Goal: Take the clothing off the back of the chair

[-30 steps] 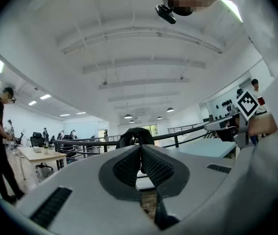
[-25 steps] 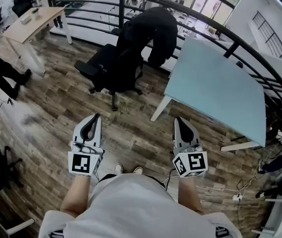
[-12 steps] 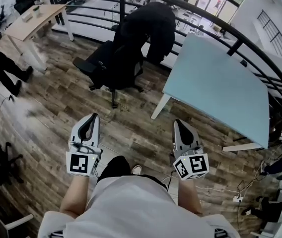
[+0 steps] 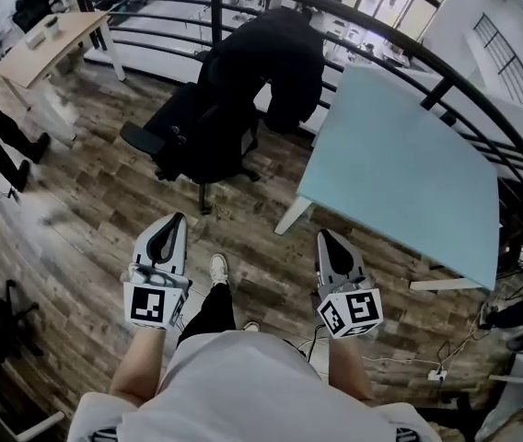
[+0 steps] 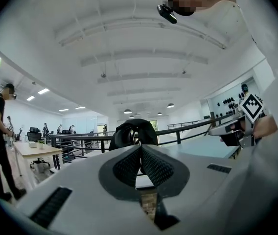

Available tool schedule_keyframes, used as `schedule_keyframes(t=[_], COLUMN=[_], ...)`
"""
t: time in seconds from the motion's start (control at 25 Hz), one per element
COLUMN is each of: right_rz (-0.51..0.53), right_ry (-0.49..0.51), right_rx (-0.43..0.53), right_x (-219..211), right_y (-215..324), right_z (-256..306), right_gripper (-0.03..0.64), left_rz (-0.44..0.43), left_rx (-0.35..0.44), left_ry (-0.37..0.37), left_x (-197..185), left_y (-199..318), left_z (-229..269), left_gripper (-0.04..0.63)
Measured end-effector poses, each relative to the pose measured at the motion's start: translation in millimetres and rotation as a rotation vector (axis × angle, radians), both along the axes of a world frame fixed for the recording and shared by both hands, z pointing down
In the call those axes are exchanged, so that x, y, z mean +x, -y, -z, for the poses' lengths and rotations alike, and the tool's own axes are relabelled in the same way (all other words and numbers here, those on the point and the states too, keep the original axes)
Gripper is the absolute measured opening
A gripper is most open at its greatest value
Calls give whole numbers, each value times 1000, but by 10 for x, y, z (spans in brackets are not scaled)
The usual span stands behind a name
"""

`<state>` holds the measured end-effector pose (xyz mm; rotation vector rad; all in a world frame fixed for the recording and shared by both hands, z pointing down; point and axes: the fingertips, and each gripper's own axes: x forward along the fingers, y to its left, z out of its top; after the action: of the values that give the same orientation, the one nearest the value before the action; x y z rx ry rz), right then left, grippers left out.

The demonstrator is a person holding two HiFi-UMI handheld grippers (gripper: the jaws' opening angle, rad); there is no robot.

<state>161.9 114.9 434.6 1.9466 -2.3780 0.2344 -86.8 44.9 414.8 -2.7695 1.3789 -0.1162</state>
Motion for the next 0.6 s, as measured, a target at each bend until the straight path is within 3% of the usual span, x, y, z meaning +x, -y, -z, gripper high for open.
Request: schedule_keyframes(t=[0.36,0.6], right_rz=[-45,-91], right_ry=[-83,-119], right_rx=[7,-6], right_x=[-150,-115], right_y=[1468,1976], right_z=[351,424], right_gripper=[20,20], left_rz=[-77,-125], left_rx=[3,-4], left_ry=[-78,-95], left_x=[27,116], left_y=[1509,2234], left_z=[157,98], left_gripper=[28,28])
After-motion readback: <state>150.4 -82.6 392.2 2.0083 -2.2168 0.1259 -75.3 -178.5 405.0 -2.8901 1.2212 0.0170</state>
